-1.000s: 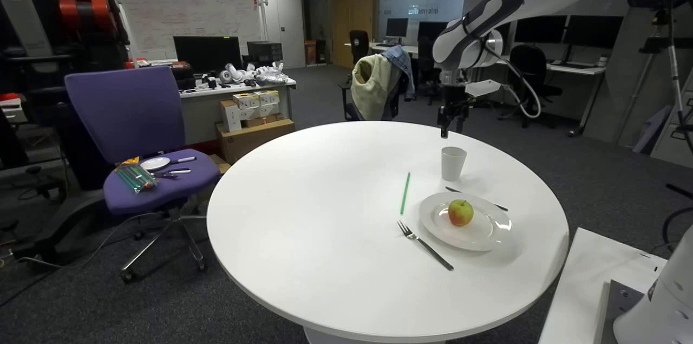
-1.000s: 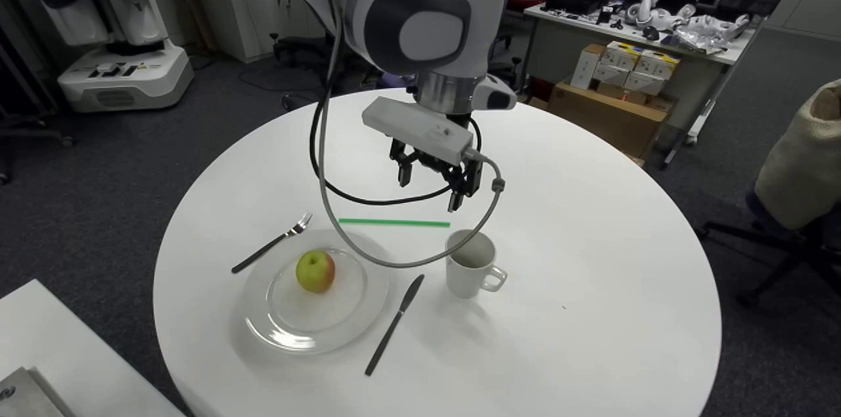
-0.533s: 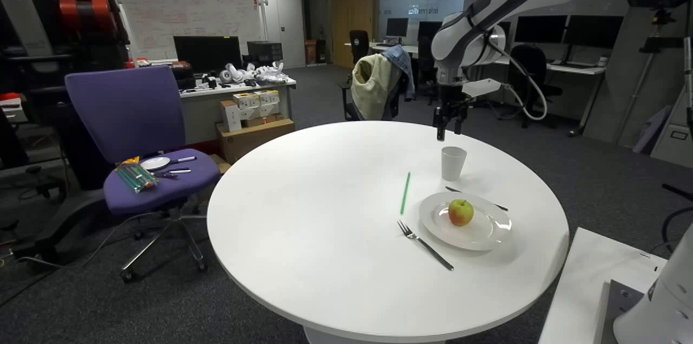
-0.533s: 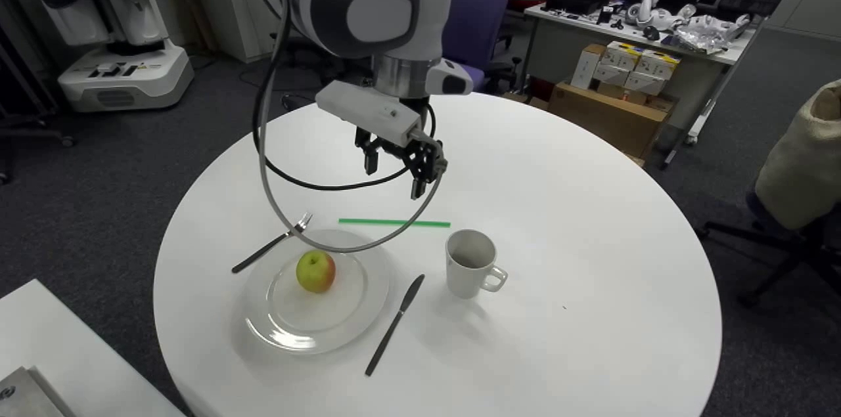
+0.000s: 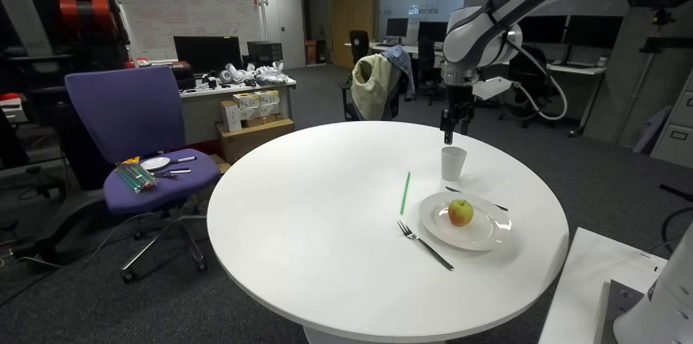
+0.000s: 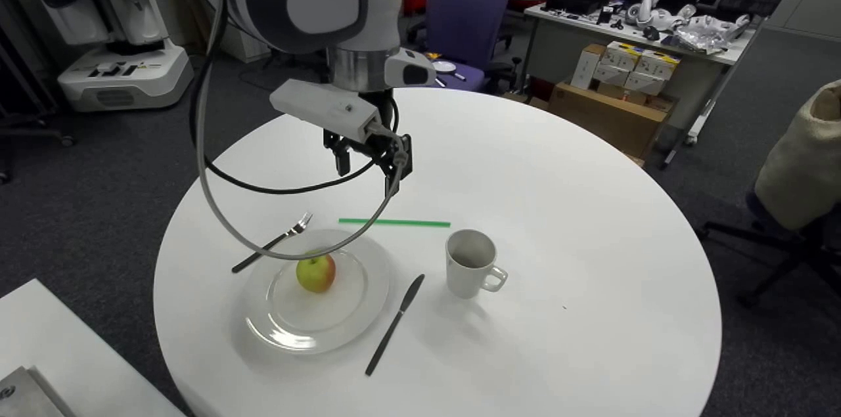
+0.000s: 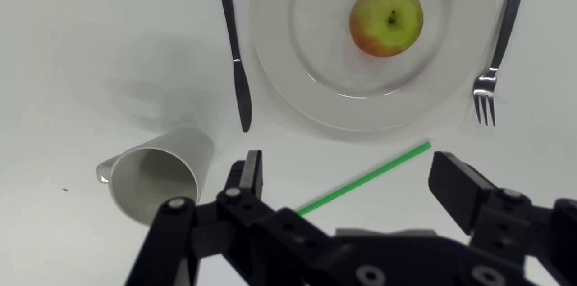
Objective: Move the mug forward
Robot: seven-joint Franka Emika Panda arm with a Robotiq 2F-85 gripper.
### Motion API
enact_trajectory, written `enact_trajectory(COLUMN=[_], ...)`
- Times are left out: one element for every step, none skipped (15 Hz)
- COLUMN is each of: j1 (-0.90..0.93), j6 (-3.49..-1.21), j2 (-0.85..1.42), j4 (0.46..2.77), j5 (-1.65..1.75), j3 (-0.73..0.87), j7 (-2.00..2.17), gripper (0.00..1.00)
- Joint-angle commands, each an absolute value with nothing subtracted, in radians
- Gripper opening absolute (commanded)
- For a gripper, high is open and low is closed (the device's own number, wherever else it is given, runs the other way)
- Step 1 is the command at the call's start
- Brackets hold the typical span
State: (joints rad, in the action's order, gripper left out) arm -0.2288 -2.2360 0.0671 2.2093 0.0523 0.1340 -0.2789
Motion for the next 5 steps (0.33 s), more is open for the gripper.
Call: enact_trajectory(j1=[-0.21, -0.21, -0.208, -0.207, -0.207], j6=[-2.255, -2.237, -2.237, -2.237, -2.237], j2=[-0.024, 0.041, 0.031, 0.025, 0.021], j4=[2.299, 2.238, 2.25, 2.257, 2.26], j5=[0.069, 0.052, 0.052, 0.053, 0.053], j3=[0.149, 0.149, 0.149, 0.149, 0.15], j7=[-0.269, -0.279, -0.279, -0.279, -0.279], gripper=[1.0, 1.0, 1.0, 1.0, 1.0])
